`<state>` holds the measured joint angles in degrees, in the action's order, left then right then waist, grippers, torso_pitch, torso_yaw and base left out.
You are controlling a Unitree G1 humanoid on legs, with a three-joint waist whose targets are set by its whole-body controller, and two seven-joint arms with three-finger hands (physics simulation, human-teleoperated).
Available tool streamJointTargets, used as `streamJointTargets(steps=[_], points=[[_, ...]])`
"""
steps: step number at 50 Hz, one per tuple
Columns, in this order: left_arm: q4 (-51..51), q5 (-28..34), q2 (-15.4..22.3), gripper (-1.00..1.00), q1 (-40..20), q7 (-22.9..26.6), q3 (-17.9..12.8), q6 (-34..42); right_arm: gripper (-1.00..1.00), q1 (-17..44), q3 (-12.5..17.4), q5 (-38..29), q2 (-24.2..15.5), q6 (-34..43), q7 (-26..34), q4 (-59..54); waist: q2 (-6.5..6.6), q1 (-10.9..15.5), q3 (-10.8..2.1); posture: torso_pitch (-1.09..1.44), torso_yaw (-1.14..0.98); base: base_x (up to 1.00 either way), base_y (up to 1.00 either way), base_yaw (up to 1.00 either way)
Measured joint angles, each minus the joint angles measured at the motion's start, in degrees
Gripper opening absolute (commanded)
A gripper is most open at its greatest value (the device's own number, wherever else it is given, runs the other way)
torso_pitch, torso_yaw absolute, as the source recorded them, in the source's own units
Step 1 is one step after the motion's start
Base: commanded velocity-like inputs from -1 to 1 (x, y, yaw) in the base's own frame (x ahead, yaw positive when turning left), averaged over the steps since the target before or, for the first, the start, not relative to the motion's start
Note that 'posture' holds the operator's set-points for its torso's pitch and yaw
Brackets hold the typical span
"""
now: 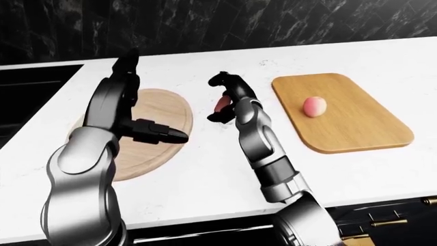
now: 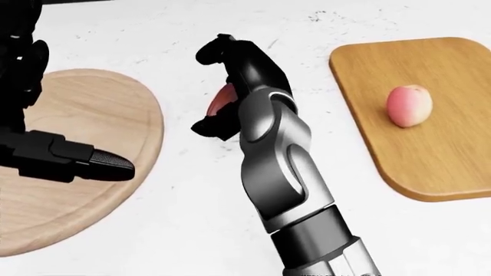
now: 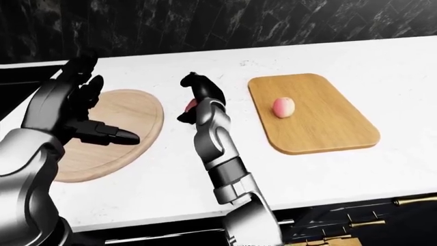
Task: Place the apricot and the date on separate cutting boards.
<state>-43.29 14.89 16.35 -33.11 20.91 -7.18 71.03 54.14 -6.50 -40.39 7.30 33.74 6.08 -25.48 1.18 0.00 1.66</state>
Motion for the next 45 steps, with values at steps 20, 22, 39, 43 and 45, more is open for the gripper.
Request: streamJointTargets(steps=[20, 22, 39, 43, 45], points=[[-1.11, 0.22, 0.18, 1.0, 0.31, 0.23, -0.44, 0.68, -0.46, -0.53, 0.03, -2.7, -0.4, 0.57, 3.2, 2.59, -0.14, 0.04, 0.18, 0.0, 0.0, 0.0, 0.0, 0.0], [-1.07, 0.14, 0.22, 1.0, 0.04, 0.23, -0.47, 0.78, -0.51, -0.14, 0.14, -2.91, -0.46, 1.08, 3.84, 3.66, -0.16, 0.04, 0.3, 0.0, 0.0, 0.0, 0.0, 0.0], [-1.28, -0.73, 0.49, 1.0, -1.34, -0.17, -0.52, 2.07, -0.68, 2.32, -1.45, -6.37, 2.44, 7.44, 10.65, 16.63, -0.01, 0.12, 0.58, 0.0, 0.03, 0.0, 0.0, 0.0], [-1.48, -0.93, 0.55, 1.0, -1.14, -0.34, -0.48, 2.39, -0.69, 2.52, -1.58, -6.16, 3.51, 7.44, 11.19, 15.76, 0.1, 0.52, 0.72, 0.0, 0.05, 0.0, 0.0, 0.0], [-1.92, -1.01, 0.58, 1.0, -0.89, -0.39, -0.62, 2.65, -0.69, 2.51, -1.75, -6.04, 3.98, 7.47, 11.3, 15.55, 0.14, 0.73, 0.76, 0.0, 0.06, 0.0, 0.0, 0.0]])
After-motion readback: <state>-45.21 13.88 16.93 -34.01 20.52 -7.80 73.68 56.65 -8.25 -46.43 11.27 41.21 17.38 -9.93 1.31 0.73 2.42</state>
